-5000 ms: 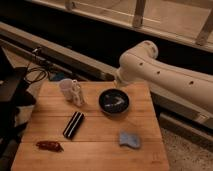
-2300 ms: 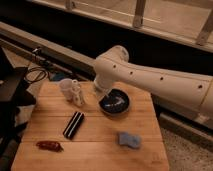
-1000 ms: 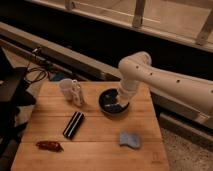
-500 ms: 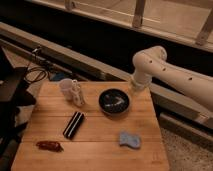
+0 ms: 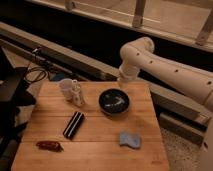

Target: Move the arm in a circular motion

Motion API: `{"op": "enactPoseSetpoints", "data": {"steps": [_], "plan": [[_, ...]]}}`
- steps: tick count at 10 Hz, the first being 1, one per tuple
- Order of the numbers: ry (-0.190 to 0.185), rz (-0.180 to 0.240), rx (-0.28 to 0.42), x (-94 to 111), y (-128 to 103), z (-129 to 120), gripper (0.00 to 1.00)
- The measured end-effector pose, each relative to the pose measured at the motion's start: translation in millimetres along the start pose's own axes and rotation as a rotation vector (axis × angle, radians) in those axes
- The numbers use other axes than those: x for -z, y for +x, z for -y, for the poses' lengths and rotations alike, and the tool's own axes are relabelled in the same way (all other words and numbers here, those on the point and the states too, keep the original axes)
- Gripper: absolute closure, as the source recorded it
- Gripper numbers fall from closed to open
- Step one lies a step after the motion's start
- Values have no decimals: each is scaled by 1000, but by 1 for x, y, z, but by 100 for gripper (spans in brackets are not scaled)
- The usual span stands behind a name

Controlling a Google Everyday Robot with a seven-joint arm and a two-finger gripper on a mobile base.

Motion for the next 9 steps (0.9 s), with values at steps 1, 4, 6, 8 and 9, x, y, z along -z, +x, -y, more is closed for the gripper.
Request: {"op": "enactPoseSetpoints", "data": {"steps": [1, 4, 6, 8, 9], "plan": [[4, -2, 0, 0, 0, -6, 95], [11, 21, 0, 3, 18, -20, 95], [15, 27, 2, 5, 21, -30, 95], [12, 44, -6, 7, 13, -43, 95], [14, 52, -15, 8, 14, -40, 95]]}}
